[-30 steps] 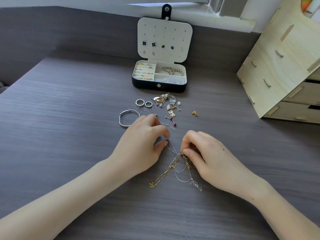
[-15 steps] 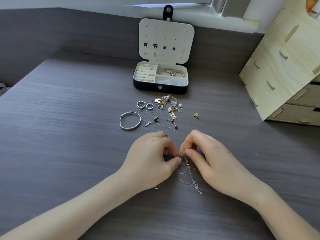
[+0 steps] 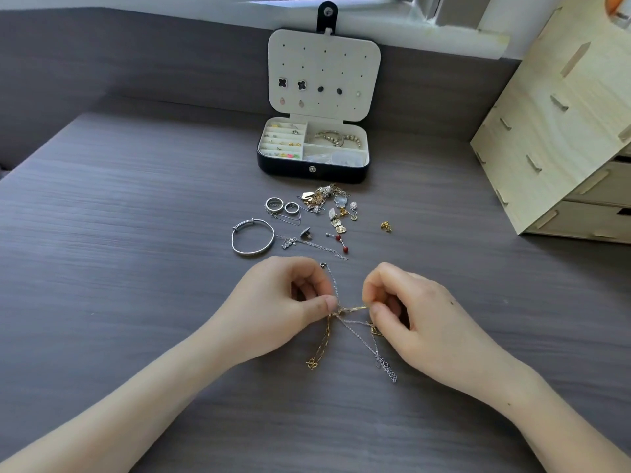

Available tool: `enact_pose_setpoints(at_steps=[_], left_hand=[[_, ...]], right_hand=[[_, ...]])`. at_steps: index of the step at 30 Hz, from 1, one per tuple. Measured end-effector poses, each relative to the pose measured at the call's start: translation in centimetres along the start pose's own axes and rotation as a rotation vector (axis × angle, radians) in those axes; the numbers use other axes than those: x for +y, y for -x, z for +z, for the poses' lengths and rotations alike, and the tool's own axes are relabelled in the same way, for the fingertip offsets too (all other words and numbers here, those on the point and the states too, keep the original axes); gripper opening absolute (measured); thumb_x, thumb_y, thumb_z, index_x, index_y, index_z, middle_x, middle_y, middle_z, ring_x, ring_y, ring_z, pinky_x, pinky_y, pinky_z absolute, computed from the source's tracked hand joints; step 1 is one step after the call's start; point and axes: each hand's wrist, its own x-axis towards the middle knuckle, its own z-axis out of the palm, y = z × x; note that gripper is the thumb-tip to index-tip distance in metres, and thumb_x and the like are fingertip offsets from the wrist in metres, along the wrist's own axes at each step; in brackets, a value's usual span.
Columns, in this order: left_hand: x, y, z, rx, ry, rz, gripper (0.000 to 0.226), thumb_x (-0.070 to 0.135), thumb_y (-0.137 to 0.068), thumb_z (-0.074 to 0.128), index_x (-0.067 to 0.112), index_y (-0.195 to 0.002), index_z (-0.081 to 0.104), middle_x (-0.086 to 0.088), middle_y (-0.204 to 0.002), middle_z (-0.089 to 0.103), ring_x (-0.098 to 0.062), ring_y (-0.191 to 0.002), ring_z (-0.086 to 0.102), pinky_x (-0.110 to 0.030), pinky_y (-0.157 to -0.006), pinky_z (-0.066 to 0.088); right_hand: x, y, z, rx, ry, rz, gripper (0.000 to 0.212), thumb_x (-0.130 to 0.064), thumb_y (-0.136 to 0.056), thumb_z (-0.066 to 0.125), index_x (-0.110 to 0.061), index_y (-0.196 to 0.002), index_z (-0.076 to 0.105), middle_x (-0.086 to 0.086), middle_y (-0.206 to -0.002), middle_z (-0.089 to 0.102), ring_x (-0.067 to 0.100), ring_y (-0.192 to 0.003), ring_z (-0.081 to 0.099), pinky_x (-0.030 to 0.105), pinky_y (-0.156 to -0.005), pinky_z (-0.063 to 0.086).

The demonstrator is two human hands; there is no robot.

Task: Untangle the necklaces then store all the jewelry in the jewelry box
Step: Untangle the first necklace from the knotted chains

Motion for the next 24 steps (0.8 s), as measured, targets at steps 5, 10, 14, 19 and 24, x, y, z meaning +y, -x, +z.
enact_pose_setpoints(at_steps=[5,10,14,19,24], left_hand=[[0.0,0.0,0.1,-0.004,0.090,0.014,0.011,0.015,-0.082,0.069,0.016,-0.073,0.063,0.003,-0.075,0.070,-0.011,-0.066,0.059,-0.025,-0.064,0.045],[0.1,-0.1,0.2,0.020,0.132,0.008,0.005,0.029,-0.070,0.059,0.024,-0.072,0.060,-0.002,-0.073,0.069,-0.025,-0.072,0.061,-0.044,-0.074,0.048],[0.2,-0.1,0.5,0.035,0.169,-0.017,0.014,0.019,-0.065,0.055,0.021,-0.078,0.053,0.002,-0.066,0.068,-0.021,-0.064,0.057,-0.034,-0.068,0.045],[-0.1,-0.2,1.0,0.052,0.107,-0.005,0.020,0.019,-0.059,0.050,0.025,-0.076,0.058,0.010,-0.059,0.055,-0.014,-0.058,0.048,-0.032,-0.061,0.039],[0.0,-0.1,1.5,0.157,-0.176,0.095,0.018,0.011,-0.065,0.057,0.027,-0.073,0.053,0.017,-0.061,0.051,-0.004,-0.056,0.045,-0.014,-0.053,0.030]], right_hand=[[0.0,-0.1,0.3,0.008,0.032,0.025,0.023,-0.021,-0.080,0.046,-0.024,-0.096,0.064,-0.015,-0.063,0.049,-0.004,-0.072,0.046,0.006,-0.068,0.033],[0.0,0.0,0.6,0.027,0.078,-0.009,0.015,-0.032,-0.079,0.055,-0.025,-0.086,0.066,-0.017,-0.055,0.044,-0.001,-0.069,0.045,0.005,-0.066,0.032],[0.0,0.0,0.9,0.069,0.077,-0.021,0.023,-0.043,-0.079,0.047,-0.029,-0.074,0.064,-0.020,-0.052,0.039,0.001,-0.066,0.045,0.007,-0.065,0.034],[-0.4,0.1,1.1,0.067,0.084,0.012,0.018,-0.041,-0.081,0.050,-0.029,-0.074,0.061,-0.018,-0.048,0.037,-0.001,-0.060,0.044,0.010,-0.059,0.032],[-0.6,0.1,1.2,0.067,0.090,0.034,0.012,-0.035,-0.080,0.052,-0.028,-0.074,0.060,-0.016,-0.048,0.037,-0.001,-0.058,0.044,0.010,-0.056,0.031]])
